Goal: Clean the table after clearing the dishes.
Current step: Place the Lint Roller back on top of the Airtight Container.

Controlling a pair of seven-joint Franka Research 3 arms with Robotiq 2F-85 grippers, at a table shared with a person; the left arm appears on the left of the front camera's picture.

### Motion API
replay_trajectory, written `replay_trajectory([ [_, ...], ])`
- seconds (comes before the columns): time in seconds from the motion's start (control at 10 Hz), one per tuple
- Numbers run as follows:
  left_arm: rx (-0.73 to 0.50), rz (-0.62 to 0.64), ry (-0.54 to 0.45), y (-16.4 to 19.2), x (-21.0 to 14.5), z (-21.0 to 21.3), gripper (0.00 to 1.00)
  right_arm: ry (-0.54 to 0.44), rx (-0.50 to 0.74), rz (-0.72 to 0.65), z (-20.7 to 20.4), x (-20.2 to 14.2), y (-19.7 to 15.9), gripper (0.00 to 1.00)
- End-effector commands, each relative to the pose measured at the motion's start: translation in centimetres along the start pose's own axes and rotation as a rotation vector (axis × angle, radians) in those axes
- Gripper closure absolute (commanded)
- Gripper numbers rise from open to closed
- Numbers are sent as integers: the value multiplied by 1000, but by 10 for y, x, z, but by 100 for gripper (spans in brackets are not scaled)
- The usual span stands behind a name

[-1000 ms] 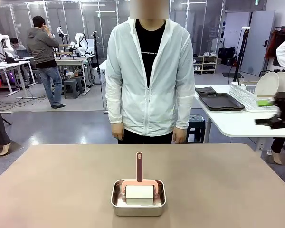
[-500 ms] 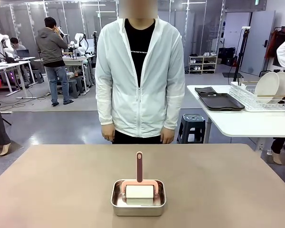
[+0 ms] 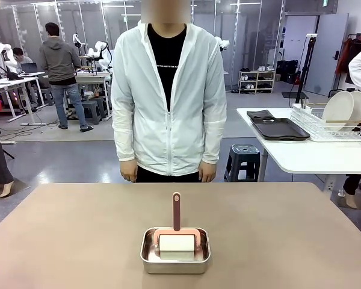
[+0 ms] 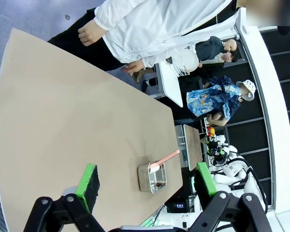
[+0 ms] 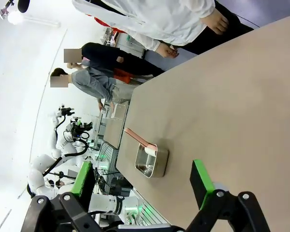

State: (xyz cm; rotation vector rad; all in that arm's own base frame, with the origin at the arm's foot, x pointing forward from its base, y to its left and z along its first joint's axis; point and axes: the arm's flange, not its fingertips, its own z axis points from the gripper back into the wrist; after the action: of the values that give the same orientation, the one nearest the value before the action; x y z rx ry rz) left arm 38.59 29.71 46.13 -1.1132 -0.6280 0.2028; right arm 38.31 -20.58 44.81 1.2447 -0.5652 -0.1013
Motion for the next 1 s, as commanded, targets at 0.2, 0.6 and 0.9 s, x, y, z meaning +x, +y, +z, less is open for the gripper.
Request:
replay_trajectory([
  [0.2,-7,-14,9,0,-1,4,0,-6,8,-2,2,2,2,0],
  [0.6,-7,-14,9,0,-1,4,0,-6,8,-2,2,2,2,0],
  [0.9,-7,-14,9,0,-1,4,0,-6,8,-2,2,2,2,0],
])
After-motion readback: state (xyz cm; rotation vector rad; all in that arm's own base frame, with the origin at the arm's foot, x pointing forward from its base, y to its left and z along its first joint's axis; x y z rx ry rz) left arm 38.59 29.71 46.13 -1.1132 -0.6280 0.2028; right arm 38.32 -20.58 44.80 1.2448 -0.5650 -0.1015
